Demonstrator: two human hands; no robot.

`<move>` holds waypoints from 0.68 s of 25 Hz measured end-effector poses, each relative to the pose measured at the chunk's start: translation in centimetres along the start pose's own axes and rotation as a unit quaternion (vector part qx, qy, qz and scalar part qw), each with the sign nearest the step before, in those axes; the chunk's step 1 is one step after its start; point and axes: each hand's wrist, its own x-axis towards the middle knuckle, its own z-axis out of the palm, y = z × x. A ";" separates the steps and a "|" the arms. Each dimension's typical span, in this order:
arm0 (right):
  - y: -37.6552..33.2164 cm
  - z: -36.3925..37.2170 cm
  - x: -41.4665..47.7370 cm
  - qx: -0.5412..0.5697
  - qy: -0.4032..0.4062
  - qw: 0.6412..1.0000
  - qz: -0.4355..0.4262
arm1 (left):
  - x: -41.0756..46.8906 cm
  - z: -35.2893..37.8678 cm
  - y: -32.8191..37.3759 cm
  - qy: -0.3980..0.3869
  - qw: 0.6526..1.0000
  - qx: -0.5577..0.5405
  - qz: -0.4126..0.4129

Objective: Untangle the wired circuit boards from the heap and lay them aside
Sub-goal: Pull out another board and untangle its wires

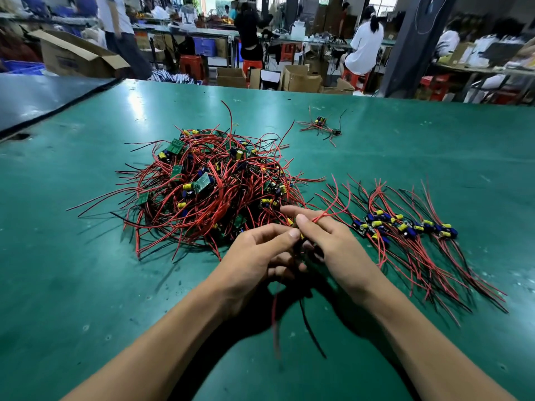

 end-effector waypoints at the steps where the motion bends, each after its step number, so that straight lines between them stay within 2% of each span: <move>1: 0.1 -0.2 0.0 0.002 0.003 1.000 0.008 | 0.0 -0.1 0.0 -0.001 1.000 0.006 0.006; 5: 0.0 -0.5 0.2 0.052 0.026 0.998 0.037 | -0.1 -0.4 -0.1 -0.002 1.000 0.020 0.021; 8: -0.2 -1.0 0.4 0.035 0.040 0.997 0.053 | -0.1 -0.5 -0.1 -0.006 1.000 0.022 0.015; 13: -0.7 -1.1 0.2 0.042 -0.033 0.994 0.092 | -0.2 -0.9 0.4 -0.042 0.999 0.026 -0.015; 17: -0.6 -0.6 -0.1 0.040 -0.082 0.993 0.075 | -0.5 -0.3 0.1 -0.006 0.997 0.070 0.012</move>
